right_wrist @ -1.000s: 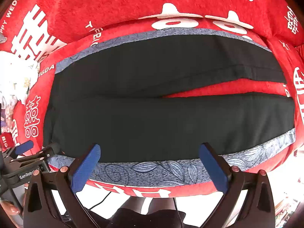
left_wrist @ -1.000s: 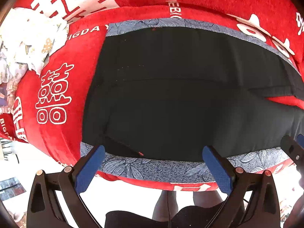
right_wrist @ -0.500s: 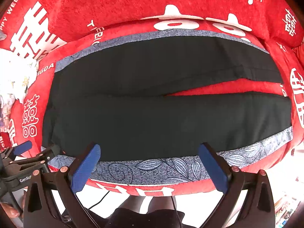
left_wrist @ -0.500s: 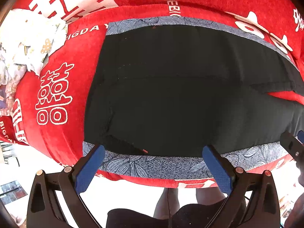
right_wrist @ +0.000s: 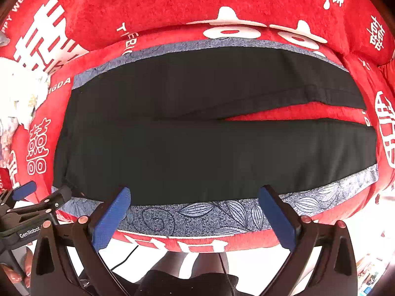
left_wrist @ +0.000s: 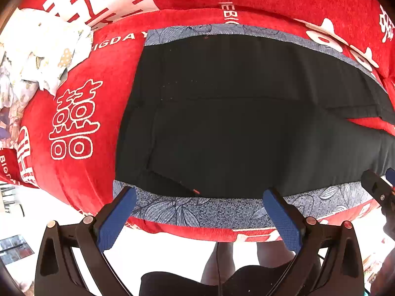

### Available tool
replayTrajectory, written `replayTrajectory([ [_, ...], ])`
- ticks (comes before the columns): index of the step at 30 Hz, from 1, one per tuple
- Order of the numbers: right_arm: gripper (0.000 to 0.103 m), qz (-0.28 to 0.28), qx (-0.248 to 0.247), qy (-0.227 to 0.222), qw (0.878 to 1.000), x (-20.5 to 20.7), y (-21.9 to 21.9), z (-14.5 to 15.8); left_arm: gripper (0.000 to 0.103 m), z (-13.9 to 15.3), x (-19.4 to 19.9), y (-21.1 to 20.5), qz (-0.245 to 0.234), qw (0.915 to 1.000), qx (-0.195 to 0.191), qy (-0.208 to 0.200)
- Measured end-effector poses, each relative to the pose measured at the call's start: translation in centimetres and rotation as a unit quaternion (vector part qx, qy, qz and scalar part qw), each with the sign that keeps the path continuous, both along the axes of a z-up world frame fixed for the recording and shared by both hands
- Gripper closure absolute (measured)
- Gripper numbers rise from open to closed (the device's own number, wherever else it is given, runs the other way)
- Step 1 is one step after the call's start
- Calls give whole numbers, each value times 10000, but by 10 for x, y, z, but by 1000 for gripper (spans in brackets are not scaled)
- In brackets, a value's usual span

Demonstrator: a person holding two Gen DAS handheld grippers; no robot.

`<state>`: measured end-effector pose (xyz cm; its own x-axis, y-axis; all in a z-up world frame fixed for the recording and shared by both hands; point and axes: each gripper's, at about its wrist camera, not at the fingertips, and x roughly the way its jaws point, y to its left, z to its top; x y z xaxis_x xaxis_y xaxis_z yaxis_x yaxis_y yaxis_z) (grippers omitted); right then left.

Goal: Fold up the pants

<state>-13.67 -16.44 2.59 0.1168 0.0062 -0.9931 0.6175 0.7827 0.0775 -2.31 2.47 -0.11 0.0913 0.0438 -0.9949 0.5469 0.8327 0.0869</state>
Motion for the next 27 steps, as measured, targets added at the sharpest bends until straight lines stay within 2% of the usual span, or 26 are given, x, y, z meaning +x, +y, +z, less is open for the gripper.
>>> replayTrajectory([
  [27, 0, 0, -157, 44, 9999, -7, 11, 1, 0, -1, -7, 11, 9, 10000, 0, 7],
])
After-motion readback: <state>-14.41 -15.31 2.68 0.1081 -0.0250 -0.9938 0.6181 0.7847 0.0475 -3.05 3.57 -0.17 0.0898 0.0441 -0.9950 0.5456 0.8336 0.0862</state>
